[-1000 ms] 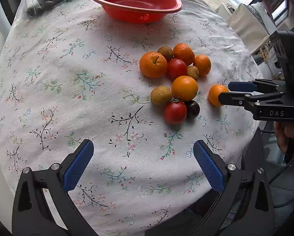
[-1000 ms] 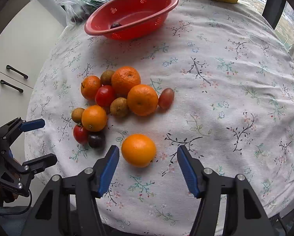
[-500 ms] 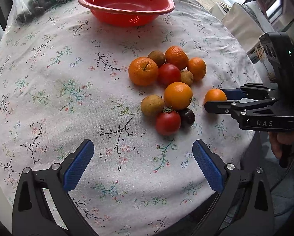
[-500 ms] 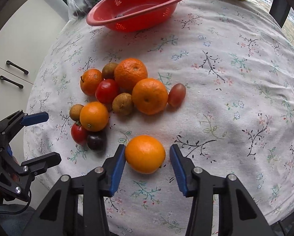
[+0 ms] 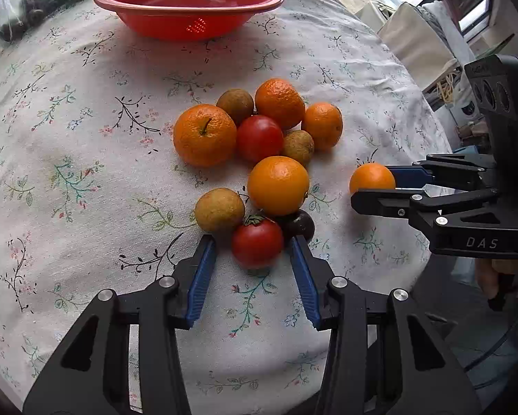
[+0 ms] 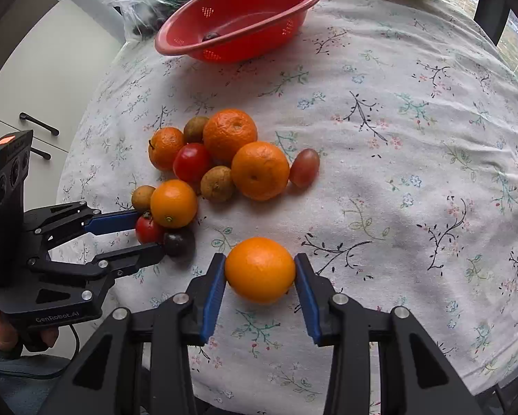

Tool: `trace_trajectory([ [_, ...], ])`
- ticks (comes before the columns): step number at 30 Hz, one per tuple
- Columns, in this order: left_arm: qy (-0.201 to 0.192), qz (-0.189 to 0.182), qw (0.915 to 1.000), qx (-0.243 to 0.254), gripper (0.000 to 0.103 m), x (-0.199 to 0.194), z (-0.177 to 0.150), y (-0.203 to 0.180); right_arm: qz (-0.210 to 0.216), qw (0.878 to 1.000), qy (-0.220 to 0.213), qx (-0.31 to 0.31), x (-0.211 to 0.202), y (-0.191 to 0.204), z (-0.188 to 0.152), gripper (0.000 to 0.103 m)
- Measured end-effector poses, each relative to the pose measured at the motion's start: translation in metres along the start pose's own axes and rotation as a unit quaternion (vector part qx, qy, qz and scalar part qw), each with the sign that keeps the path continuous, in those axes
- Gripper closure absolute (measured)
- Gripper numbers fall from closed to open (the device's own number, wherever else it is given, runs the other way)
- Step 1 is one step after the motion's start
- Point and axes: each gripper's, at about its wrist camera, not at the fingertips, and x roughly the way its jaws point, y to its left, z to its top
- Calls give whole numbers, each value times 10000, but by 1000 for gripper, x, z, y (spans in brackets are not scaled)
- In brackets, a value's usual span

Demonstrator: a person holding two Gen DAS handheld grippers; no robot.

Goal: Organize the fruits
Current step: 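Grasp a red tomato with the left gripper while the right gripper grasps a mandarin, then lower the tomato and mandarin into the red colander and open both grippers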

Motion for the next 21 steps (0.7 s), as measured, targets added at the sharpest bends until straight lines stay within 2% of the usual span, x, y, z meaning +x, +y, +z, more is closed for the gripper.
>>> trace_trajectory([
  [10, -95, -353, 9992, -158, 68, 3, 0, 1, 30, 10000, 30, -37, -2, -3, 1, 60],
  [16, -121, -465, 9984, -312, 74, 2, -3, 7, 36, 10000, 34, -44, -1, -1, 0, 60],
  [21, -123, -514, 9980, -352, 75, 2, -4, 11, 35, 10000, 23, -64, -2, 1, -1, 60],
])
